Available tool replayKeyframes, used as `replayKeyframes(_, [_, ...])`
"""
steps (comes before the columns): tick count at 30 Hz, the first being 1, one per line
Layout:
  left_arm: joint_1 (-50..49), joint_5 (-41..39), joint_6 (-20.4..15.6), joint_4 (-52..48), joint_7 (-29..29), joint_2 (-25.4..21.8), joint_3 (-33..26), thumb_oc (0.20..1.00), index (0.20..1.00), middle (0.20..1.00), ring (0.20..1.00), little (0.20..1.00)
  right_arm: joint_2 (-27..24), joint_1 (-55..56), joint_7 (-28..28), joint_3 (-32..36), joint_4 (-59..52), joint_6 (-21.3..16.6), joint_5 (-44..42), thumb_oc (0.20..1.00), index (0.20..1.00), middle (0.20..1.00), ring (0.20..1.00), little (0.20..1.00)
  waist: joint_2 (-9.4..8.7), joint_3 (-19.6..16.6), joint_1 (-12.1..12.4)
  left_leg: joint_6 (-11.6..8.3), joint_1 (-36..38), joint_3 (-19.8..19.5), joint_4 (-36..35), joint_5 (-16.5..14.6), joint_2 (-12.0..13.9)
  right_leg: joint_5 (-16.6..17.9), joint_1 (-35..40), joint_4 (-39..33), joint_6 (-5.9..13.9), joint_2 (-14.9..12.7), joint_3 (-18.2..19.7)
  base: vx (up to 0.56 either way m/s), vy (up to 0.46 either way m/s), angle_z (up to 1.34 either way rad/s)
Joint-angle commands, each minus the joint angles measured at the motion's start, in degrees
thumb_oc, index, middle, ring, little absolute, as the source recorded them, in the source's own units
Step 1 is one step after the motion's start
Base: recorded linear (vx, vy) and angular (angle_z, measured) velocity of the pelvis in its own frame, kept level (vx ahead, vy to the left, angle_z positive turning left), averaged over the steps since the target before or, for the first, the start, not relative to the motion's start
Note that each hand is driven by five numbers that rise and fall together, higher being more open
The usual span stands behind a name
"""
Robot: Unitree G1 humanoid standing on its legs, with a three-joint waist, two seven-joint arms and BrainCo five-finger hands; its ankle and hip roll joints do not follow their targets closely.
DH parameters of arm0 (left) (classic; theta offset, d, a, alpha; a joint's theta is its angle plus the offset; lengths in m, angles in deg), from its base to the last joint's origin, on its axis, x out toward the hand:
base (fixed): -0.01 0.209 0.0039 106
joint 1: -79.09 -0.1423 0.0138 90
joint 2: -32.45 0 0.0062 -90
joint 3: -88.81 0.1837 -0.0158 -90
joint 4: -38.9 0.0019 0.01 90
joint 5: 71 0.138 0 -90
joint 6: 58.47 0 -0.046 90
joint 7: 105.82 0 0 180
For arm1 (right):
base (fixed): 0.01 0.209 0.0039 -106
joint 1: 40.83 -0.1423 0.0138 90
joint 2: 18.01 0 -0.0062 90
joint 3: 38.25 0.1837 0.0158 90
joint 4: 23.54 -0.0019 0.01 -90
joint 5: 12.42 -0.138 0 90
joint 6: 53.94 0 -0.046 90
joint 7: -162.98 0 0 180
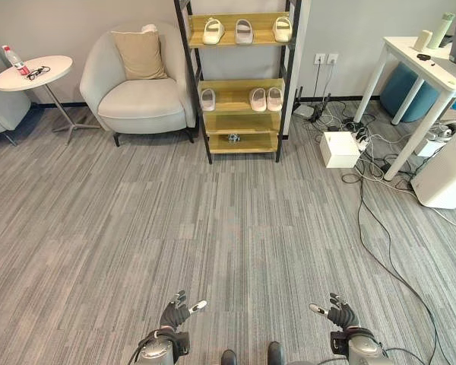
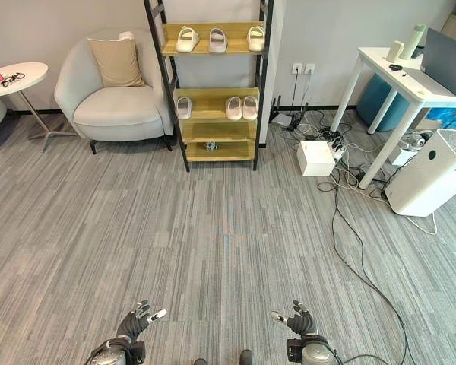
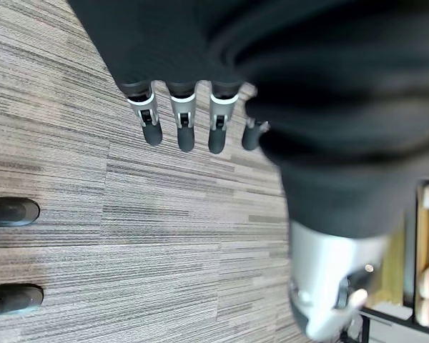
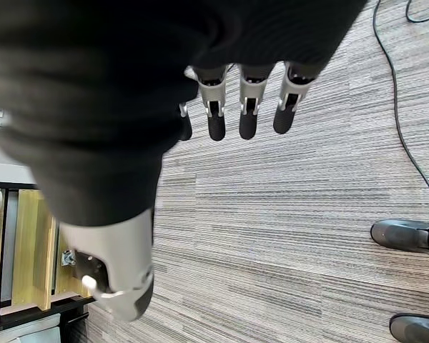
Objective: Arrange the slippers neatly on the shoe rack.
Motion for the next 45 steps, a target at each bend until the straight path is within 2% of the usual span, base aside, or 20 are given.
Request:
replayKeyframes(1, [3.74,-0.12,-1.59,0.04,-0.5,-1.49,-1.13,1.0,1.0,1.0,1.0,1.0,-1.54,-3.53,-0.16,-1.24,-0.94,-0.89,-0.35,1.0,1.0,1.0,1.0,1.0,-2.53,2.09,-0.09,-3.28,0.98,-2.55,-0.08,-5.71,3.41,-7.0,2.84,0.11,6.69,-5.87,1.23,0.03,0.107,-0.02])
replayKeyframes(7, [3.14,1.39,-1.41,-5.0,-0.05,-4.26,-1.74,1.0,1.0,1.0,1.0,1.0,-2.65,-4.77,0.01,0.28,-3.51,-0.6,-0.15,1.0,1.0,1.0,1.0,1.0,-3.63,5.17,0.97,-0.77,-4.36,-2.61,4.97,-7.99,1.67,-8.26,-5.55,14.05,9.19,-7.74,1.0,-0.04,0.144,-0.02])
replayKeyframes(8, [2.65,2.32,-1.35,-6.38,0.15,-4.8,-1.88,1.0,1.0,1.0,1.0,1.0,-2.64,-4.54,-0.14,0.2,-4.42,-0.33,0.46,1.0,1.0,1.0,1.0,1.0,-3.09,6.54,0.42,0.2,-3.37,-2.26,4.83,-8.54,1.53,-4.9,-9.88,22.73,10.77,-8.44,1.3,0.0,0.163,-0.05])
replayKeyframes(11, [2.69,4.22,-1.38,-7.88,1.0,-5.07,-1.39,1.0,1.0,1.0,1.0,1.0,-2.44,-2.93,-0.28,0.42,-7.31,-0.33,1.36,1.0,1.0,1.0,1.0,1.0,-1.67,8.04,-0.63,0.29,-0.52,-2.39,3.47,-9.72,2.12,-3.7,-15.1,29.86,10.46,-8.93,0.33,0.2,0.14,-0.11])
replayKeyframes(13, [3.31,4.42,-1.51,-9.1,1.23,-4.82,-1.29,1.0,1.0,1.0,1.0,1.0,-2.29,-2.71,-0.47,0.44,-7.67,-0.32,1.4,1.0,1.0,1.0,1.0,1.0,-1.49,8.58,-1.43,-0.18,2.35,-2.62,2.14,-10.79,1.74,-4.3,-15.65,24.51,9.61,-9.32,-2.33,0.33,-0.009,0.03])
replayKeyframes(16, [6.05,3.74,-2.22,-10.08,0.46,-4.45,-1.11,1.0,1.0,1.0,1.0,1.0,-2.47,-2.52,-0.03,0.48,-7.62,-0.03,1.08,1.0,1.0,1.0,1.0,1.0,-1.86,9.2,-3.88,-2.24,8.37,-3.62,-0.08,-13.86,1.93,-0.98,-17.65,6.85,10.09,-8.82,-6.41,0.44,-0.152,0.01])
replayKeyframes(19, [6.78,4.1,-2.61,-10.38,0.35,-4.41,-1.04,1.0,1.0,1.0,1.0,1.0,-2.82,-1.16,-0.11,0.71,-8.31,0.1,1.52,1.0,1.0,1.0,1.0,1.0,-1.75,8.68,-4.96,-3.12,10.35,-4.33,-0.08,-15.88,2.56,0.17,-17.11,2.77,10.25,-8.08,-5.52,0.35,-0.187,0.32])
replayKeyframes(20, [6.57,3.74,-3.06,-11.15,0.07,-3.87,-1.46,1.0,1.0,1.0,1.0,1.0,-2.86,-0.37,-0.59,0.67,-8.65,-0.5,1.56,1.0,1.0,1.0,1.0,1.0,-1.71,8.15,-5.41,-4.1,10.85,-4.73,2.26,-15.58,3.44,1.26,-16.14,3.71,8.76,-7.41,-4.26,0.66,-0.471,0.59])
replayKeyframes(23, [6.45,1.14,-3.22,-13.17,0.61,-3.31,-1.37,1.0,1.0,1.0,1.0,1.0,-4.65,-1.26,-0.97,0.81,-8.59,-1.92,0.17,1.0,1.0,1.0,1.0,1.0,-1.34,8.98,-4.31,-6.54,-1.67,-6.0,28.22,-4.4,3.67,-2.02,-9.9,3.03,4.12,-5.31,-3.35,0.36,-0.377,0.47])
replayKeyframes(26, [6.8,2.9,-3.3,-13.23,-0.04,-4.06,-1.41,1.0,1.0,1.0,1.0,1.0,-4.85,-1.8,-0.36,1.26,-7.84,-1.86,-1.15,1.0,1.0,1.0,1.0,1.0,-2.61,9.63,-2.9,-6.17,-8.17,-2.26,33.85,-3.67,4.87,-5.58,-5.98,3.71,2.49,-5.54,-2.76,0.4,-0.213,-0.24])
replayKeyframes(27, [6.98,3.03,-3.29,-12.89,-0.16,-3.96,-1.3,1.0,1.0,1.0,1.0,1.0,-4.82,-1.8,-0.2,1.28,-7.59,-2.09,-1.5,1.0,1.0,1.0,1.0,1.0,-3.05,9.68,-2.6,-5.72,-9.98,-1.53,32.26,-4.54,4.83,-6.25,-5.17,3.63,2.47,-5.7,-2.54,0.45,0.032,-0.06])
replayKeyframes(28, [7.32,4.14,-3.28,-13.3,-0.56,-3.57,-0.6,1.0,1.0,1.0,1.0,1.0,-4.89,-1.88,0.04,1.49,-7.21,-2.42,-1.78,1.0,1.0,1.0,1.0,1.0,-2.86,9.72,-1.27,-4.62,-13.44,0.14,20.21,-6.95,5.55,-8.77,-1.7,2.9,3.25,-5.34,-2.28,0.46,0.028,0.07])
replayKeyframes(29, [7.27,4.15,-3.26,-13.34,-0.57,-3.56,-0.57,1.0,1.0,1.0,1.0,1.0,-4.9,-1.84,0.04,1.49,-7.2,-2.43,-1.77,1.0,1.0,1.0,1.0,1.0,-2.98,9.81,-1.23,-4.61,-12.92,0.24,19.6,-6.74,5.39,-8.86,-1.47,2.87,3.28,-5.48,-2.24,0.49,0.084,-0.02])
replayKeyframes(31, [7.86,5.0,-3.21,-14.39,-1.32,-3.38,0.05,1.0,1.0,1.0,1.0,1.0,-4.82,-1.88,0.92,1.5,-6.27,-2.81,-1.71,1.0,1.0,1.0,1.0,1.0,-1.58,9.72,0.4,-6.24,-16.75,-0.98,3.89,2.66,6.84,-11.51,3.12,1.75,3.77,-4.05,-2.43,0.51,0.119,-0.18])
replayKeyframes(32, [8.19,5.6,-3.25,-14.76,-1.57,-3.62,0.23,1.0,1.0,1.0,1.0,1.0,-4.7,-1.63,1.46,1.74,-5.61,-2.59,-1.75,1.0,1.0,1.0,1.0,1.0,-1.79,9.29,0.94,-6.4,-19.81,1.36,0.26,3.43,6.79,-12.57,6.04,1.08,4.13,-4.02,-2.52,0.5,0.119,-0.34])
replayKeyframes(35, [7.0,6.05,-3.45,-16.03,-1.35,-4.11,-0.23,1.0,1.0,1.0,1.0,1.0,-4.17,-1.3,0.86,1.37,-5.63,-2.43,-0.93,1.0,1.0,1.0,1.0,1.0,-1.68,8.28,1.65,-6.3,-18.83,1.23,-0.08,4.92,6.72,-13.07,7.39,1.38,4.6,-3.97,-1.14,0.36,0.184,-0.1])
replayKeyframes(38, [5.27,6.15,-3.41,-16.89,-0.84,-4.62,-0.74,1.0,1.0,1.0,1.0,1.0,-3.26,-1.14,0.17,1.23,-5.55,-1.91,0.33,1.0,1.0,1.0,1.0,1.0,-2.79,6.66,2.4,-5.0,-17.8,1.09,2.12,5.44,5.37,-13.25,8.28,2.7,5.99,-6.41,0.71,0.39,0.289,-0.97])
replayKeyframes(41, [4.58,6.29,-2.9,-17.0,0.19,-6.24,-1.03,1.0,1.0,1.0,1.0,1.0,-1.94,-1.15,-0.98,1.49,-4.99,-1.4,0.19,1.0,1.0,1.0,1.0,1.0,-5.03,5.44,2.68,-2.63,-15.79,2.64,3.79,1.87,3.0,-9.13,4.09,12.01,9.14,-9.13,2.66,0.34,0.308,-0.41])
replayKeyframes(42, [4.77,6.05,-2.85,-17.13,0.18,-7.02,-1.05,1.0,1.0,1.0,1.0,1.0,-1.39,-1.29,-1.08,1.52,-4.67,-1.37,-0.26,1.0,1.0,1.0,1.0,1.0,-4.75,5.93,2.08,-0.97,-13.35,2.74,3.53,-0.37,1.87,-4.19,-1.27,22.43,10.17,-9.59,3.1,0.33,0.333,0.32])
replayKeyframes(45, [4.88,6.29,-2.82,-17.18,0.16,-7.22,-1.05,1.0,1.0,1.0,1.0,1.0,-0.65,-1.11,-0.95,1.51,-4.01,-1.37,-0.44,1.0,1.0,1.0,1.0,1.0,-3.87,6.8,1.27,-0.13,-8.94,2.21,1.61,-2.24,1.33,-1.31,-6.45,27.44,9.48,-9.39,1.21,0.3,0.202,0.71])
